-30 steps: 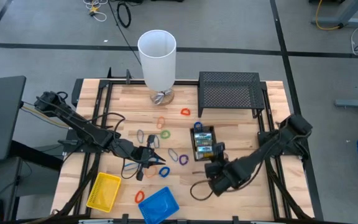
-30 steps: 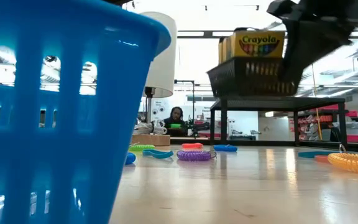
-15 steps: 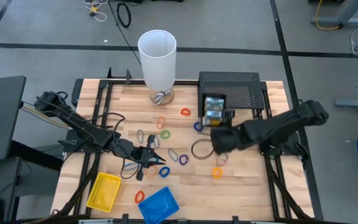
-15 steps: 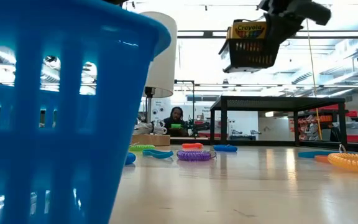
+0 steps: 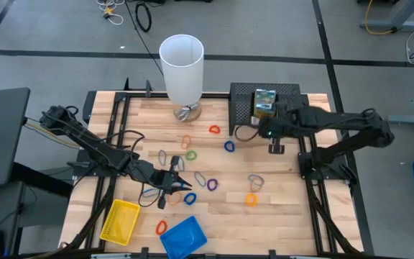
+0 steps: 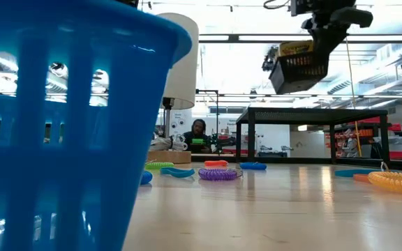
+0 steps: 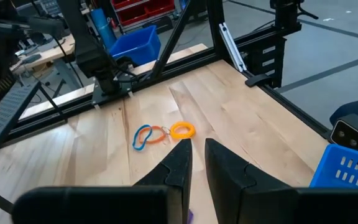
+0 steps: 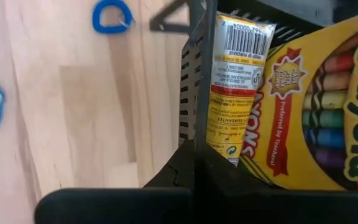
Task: Pick & Place Office Desk Supplies
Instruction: Put the black bin on the shelf
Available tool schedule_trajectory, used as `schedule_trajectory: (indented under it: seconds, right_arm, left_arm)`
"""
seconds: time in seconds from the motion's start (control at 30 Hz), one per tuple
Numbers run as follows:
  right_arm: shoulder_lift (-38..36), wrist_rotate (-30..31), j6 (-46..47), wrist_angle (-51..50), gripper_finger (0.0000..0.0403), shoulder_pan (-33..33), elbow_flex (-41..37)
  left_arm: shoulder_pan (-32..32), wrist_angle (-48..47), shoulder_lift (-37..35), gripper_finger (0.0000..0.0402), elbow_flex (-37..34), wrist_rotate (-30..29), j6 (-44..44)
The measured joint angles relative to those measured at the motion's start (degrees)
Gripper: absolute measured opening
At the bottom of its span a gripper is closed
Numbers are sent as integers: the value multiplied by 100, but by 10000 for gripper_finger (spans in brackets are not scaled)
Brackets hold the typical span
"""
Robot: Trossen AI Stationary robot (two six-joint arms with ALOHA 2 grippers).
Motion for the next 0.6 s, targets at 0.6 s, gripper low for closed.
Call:
schedule_trajectory:
  seconds: [0.6]
  right_arm:
    - [-1146,-612,-679,-197,2,-1542,-1173]
  left_arm:
    - [0,18,0,53,0,2,-31]
